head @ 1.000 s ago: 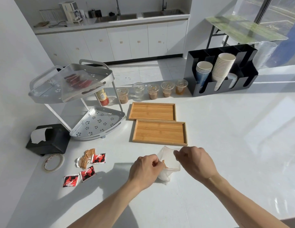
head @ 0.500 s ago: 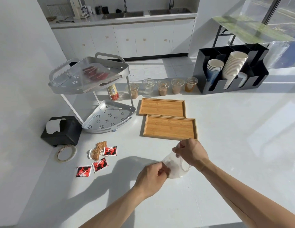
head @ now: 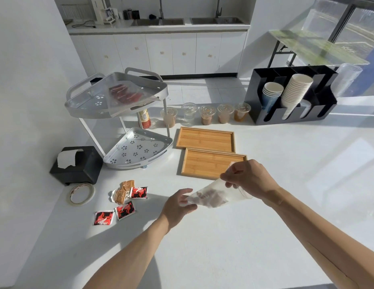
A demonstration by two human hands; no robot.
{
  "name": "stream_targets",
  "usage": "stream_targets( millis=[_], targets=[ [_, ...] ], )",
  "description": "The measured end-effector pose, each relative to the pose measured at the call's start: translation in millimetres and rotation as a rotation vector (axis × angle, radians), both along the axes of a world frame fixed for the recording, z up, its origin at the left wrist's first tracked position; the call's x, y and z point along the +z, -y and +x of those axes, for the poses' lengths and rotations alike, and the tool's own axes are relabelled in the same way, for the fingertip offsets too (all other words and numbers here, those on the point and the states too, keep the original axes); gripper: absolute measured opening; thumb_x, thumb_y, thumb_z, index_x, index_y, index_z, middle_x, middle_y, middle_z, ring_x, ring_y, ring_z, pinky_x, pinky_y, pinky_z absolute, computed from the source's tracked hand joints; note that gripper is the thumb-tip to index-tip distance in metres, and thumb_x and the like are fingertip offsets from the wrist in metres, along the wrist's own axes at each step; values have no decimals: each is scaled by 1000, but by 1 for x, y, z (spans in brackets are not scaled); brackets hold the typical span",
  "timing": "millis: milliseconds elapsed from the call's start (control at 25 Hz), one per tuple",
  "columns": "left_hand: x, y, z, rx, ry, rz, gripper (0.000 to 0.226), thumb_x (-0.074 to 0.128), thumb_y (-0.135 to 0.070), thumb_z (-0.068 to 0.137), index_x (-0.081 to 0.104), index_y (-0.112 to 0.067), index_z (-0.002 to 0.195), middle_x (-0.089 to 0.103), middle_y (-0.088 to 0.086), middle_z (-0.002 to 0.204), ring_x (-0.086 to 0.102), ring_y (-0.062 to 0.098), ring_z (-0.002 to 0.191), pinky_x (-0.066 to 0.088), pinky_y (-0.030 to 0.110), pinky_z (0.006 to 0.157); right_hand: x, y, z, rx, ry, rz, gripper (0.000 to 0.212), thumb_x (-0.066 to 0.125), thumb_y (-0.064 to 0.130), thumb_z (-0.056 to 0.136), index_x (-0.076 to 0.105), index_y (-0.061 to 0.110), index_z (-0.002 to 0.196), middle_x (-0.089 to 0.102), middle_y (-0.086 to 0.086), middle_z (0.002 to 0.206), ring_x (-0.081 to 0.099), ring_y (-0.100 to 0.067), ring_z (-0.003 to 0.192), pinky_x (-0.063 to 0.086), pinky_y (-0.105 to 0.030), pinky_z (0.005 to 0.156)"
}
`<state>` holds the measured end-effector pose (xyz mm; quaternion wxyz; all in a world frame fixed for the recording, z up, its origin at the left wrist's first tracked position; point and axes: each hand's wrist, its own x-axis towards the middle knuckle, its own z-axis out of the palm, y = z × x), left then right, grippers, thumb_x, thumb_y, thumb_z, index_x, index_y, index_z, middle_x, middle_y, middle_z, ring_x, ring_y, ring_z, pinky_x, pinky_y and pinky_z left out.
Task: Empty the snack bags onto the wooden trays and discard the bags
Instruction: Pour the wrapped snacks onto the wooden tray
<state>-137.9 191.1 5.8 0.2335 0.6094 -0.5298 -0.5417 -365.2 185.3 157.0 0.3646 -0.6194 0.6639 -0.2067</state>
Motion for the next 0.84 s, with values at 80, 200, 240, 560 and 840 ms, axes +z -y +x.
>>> stream_targets(
  millis=[80,200,240,560,840],
  targets=[
    [8,4,-7,196,-112,-45,23,76,-5,78,71,-18,96,74,2,93,69,17,92,52,16,75,7,9,-7,13,50,-22,24,73,32,81,73,13,65,74,-6,69,55,-12,59,42,-30,60],
    [24,10,-19,318,-159,-32,12,63,7,86,70,-1,90,71,1,76,66,7,68,48,9,56,12,24,-18,44,94,-3,24,74,31,81,74,12,67,75,-8,71,53,-11,57,40,-29,58],
    [26,13,-21,317,-158,-25,16,55,8,90,69,1,89,71,1,73,65,8,67,48,9,54,11,29,-23,54,92,4,23,73,31,81,74,12,67,75,-9,71,53,-11,56,40,-29,57],
    [43,59,-24,373,-15,-213,21,67,-1,87,70,-20,79,69,-6,72,61,10,69,50,19,53,-27,95,-66,-62,151,96,18,74,24,83,74,10,71,68,-4,65,52,-14,57,40,-29,56],
    [64,135,-25,240,278,-214,14,61,-10,91,62,-19,82,67,4,93,70,23,82,61,37,58,-92,151,-75,-172,235,310,18,65,26,91,71,9,87,72,-10,94,60,-18,76,47,-28,62]
  ],
)
